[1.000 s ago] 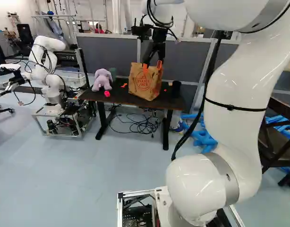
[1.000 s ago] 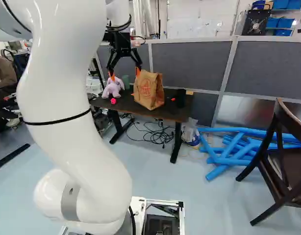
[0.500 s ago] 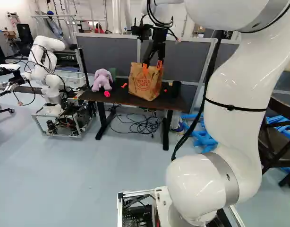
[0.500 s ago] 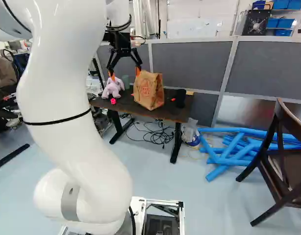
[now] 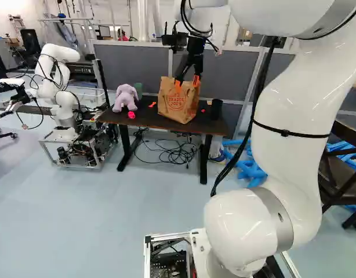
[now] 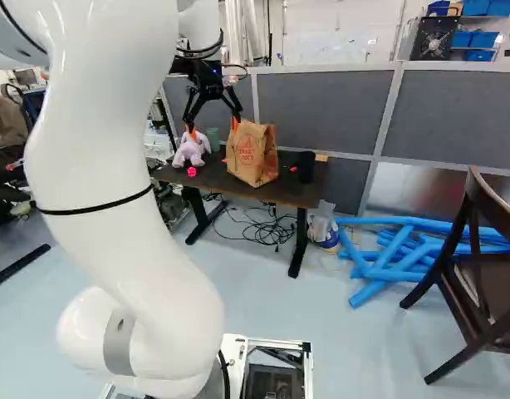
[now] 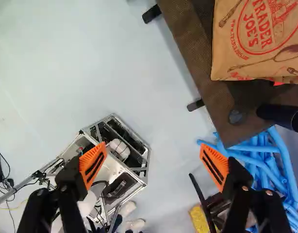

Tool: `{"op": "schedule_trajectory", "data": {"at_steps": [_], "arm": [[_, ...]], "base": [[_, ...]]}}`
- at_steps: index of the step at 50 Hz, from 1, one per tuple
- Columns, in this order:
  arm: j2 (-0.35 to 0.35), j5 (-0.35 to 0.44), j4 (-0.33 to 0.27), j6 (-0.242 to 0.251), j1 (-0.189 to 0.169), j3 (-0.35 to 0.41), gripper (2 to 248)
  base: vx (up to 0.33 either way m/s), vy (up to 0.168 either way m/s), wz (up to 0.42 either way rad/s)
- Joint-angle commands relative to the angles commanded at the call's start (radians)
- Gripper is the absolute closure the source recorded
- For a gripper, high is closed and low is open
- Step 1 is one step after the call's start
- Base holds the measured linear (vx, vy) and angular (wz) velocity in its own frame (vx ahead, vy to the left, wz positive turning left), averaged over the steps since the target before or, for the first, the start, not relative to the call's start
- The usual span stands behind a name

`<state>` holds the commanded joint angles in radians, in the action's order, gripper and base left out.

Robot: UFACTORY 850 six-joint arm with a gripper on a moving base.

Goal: Pick up the bag on the ground and place it on the table

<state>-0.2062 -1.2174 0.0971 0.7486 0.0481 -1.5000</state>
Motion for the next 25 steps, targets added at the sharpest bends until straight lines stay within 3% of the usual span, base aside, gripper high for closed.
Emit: {"op": "schedule_trajectory", "data": {"at_steps": [25], "arm": [[0.033,0.141,-0.007,-0.051,-0.003,0.095,3]], "base": [[0.000,0.000,0.000]]}}
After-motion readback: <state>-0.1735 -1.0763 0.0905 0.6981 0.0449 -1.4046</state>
